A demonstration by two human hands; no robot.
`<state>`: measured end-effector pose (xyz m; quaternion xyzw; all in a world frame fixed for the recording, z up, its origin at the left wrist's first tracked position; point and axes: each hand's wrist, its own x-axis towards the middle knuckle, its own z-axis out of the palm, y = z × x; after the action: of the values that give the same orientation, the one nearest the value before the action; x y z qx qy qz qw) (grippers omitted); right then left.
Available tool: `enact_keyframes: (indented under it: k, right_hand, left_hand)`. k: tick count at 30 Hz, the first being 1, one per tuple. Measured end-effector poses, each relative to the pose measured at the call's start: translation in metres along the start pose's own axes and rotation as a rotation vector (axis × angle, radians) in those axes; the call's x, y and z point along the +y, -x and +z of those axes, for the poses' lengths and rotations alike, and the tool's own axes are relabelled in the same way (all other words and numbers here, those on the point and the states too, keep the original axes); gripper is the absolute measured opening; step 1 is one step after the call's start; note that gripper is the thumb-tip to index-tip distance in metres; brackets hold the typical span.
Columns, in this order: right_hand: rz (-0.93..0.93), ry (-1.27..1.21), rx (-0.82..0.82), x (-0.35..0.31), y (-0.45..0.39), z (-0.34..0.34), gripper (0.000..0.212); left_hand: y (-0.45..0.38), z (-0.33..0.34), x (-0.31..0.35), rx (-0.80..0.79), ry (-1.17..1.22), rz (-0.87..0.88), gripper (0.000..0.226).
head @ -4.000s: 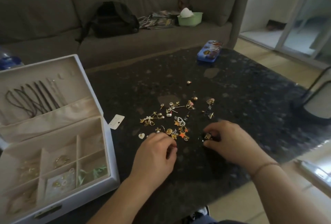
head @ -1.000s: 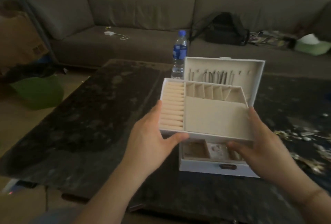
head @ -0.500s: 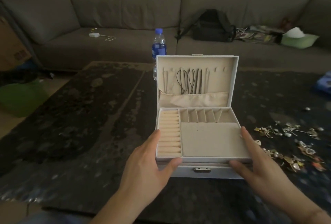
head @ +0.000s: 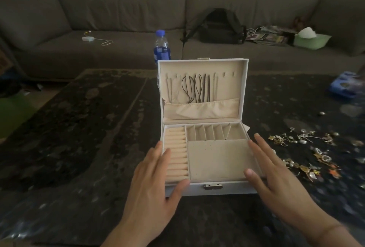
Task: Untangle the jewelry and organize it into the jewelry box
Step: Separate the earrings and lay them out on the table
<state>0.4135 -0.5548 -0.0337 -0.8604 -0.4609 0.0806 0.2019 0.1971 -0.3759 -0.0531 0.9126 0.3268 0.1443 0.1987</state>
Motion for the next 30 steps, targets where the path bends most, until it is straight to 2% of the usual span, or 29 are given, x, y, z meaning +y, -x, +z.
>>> enact_keyframes:
  k: [3, 7, 9, 11, 12, 14, 16, 18, 20, 23, 30]
  right_hand:
    - [-0.059, 0.130, -0.015, 0.001, -0.003, 0.001, 0.087]
    - [-0.107, 0.163, -0.002, -0.003, -0.007, 0.002, 0.084]
    - [-0.136, 0.076, 0.149, -0.006, -0.016, -0.002, 0.069]
    - [-0.130, 0.036, 0.353, -0.009, -0.036, -0.009, 0.046]
    - [-0.099, 0.062, 0.382, -0.011, -0.048, -0.013, 0.035]
    - [-0.035, 0.144, 0.291, -0.018, -0.073, -0.020, 0.024]
    - [0.047, 0.214, 0.117, -0.025, -0.093, -0.022, 0.029]
    - [0.098, 0.270, 0.030, -0.030, -0.106, -0.019, 0.037]
    - [0.126, 0.321, 0.002, -0.034, -0.113, -0.015, 0.043]
    - [0.149, 0.325, -0.033, -0.037, -0.117, -0.010, 0.040]
    - [0.224, 0.213, -0.118, -0.035, -0.121, -0.010, 0.032]
  left_hand:
    - [-0.002, 0.005, -0.001, -0.058, -0.166, 0.104, 0.072]
    - [-0.006, 0.006, -0.001, -0.047, -0.326, 0.163, 0.068]
    - [-0.011, 0.000, 0.006, -0.029, -0.315, 0.190, 0.068]
    - [-0.021, -0.005, 0.018, -0.014, -0.304, 0.240, 0.061]
    - [-0.028, -0.008, 0.027, -0.025, -0.305, 0.263, 0.057]
    - [-0.048, -0.015, 0.046, -0.069, -0.263, 0.300, 0.054]
    - [-0.072, -0.016, 0.059, -0.124, -0.258, 0.333, 0.055]
    - [-0.096, -0.009, 0.066, -0.155, -0.299, 0.378, 0.055]
    - [-0.113, -0.001, 0.067, -0.188, -0.323, 0.397, 0.052]
    - [-0.123, 0.012, 0.062, -0.170, -0.351, 0.428, 0.053]
    - [-0.122, 0.024, 0.055, -0.158, -0.286, 0.428, 0.071]
